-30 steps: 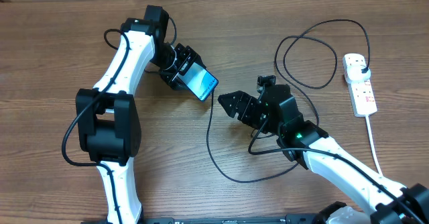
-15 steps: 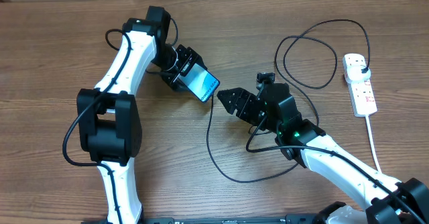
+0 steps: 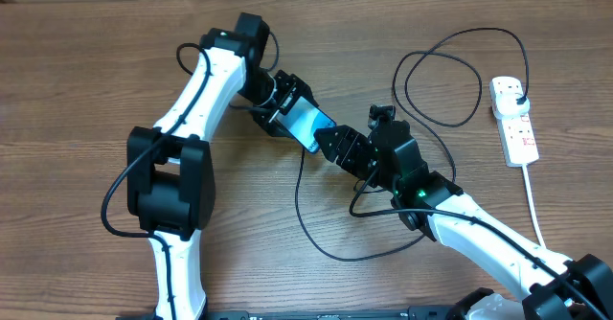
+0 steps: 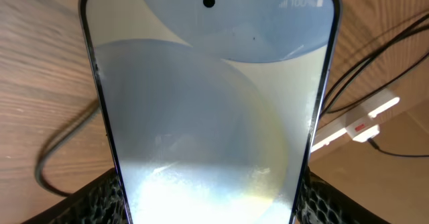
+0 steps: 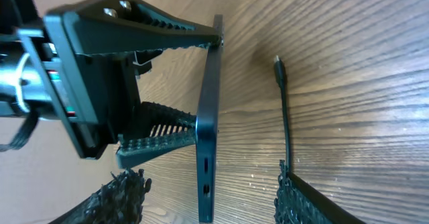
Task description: Plug charger to phone and switch on socket
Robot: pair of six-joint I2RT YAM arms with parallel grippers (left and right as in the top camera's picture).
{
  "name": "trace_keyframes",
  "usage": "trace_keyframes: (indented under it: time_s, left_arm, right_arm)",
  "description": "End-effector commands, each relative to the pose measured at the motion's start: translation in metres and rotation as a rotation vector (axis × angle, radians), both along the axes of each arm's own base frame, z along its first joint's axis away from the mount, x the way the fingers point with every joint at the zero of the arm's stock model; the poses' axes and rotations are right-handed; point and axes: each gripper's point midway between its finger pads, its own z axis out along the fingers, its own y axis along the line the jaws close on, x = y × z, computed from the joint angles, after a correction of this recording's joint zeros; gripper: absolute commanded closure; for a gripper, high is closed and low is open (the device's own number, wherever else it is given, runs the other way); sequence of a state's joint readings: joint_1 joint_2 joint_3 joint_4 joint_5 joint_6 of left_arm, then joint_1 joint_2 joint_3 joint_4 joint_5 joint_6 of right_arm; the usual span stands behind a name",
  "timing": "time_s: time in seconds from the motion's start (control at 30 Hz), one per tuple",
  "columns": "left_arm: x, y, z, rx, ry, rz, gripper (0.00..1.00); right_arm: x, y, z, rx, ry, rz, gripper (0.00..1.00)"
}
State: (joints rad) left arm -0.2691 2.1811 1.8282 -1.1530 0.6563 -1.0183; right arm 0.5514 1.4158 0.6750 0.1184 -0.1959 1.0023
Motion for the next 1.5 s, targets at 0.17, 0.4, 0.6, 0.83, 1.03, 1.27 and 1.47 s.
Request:
trace_keyframes:
  time_s: [0.17, 0.4, 0.6, 0.83, 1.03, 1.27, 1.47]
  left_arm:
    - [-0.009, -0.031, 0.013, -0.039, 0.039, 0.005, 0.67]
    - [-0.014, -0.038, 0.013, -0.038, 0.045, -0.007, 0.65]
    - [-0.014, -0.038, 0.013, -0.037, 0.045, -0.008, 0.65]
    - [-0.014, -0.038, 0.013, -0.037, 0.045, -0.008, 0.64]
    - [-0.014, -0.038, 0.013, -0.037, 0.045, -0.008, 0.63]
    - [-0.014, -0.038, 0.013, -0.037, 0.044, -0.008, 0.61]
    - [-0.014, -0.038, 0.013, -0.037, 0.044, -0.008, 0.6]
  right_arm:
    - [0.009, -0.003, 0.006, -0.005, -0.008, -0.051, 0.39]
    - [0.011, -0.007, -0.005, -0.037, 0.009, -0.077, 0.46]
    - [0.018, -0.003, -0.022, -0.046, 0.022, -0.077, 0.5]
    - [0.022, -0.003, -0.022, -0.044, 0.006, -0.083, 0.58]
    - [0.023, -0.001, -0.019, -0.034, -0.007, -0.082, 0.65]
    - [0.025, 0.0, -0.015, -0.022, -0.019, -0.083, 0.77]
    - [0.026, 0.001, -0.013, -0.016, -0.027, -0.083, 0.87]
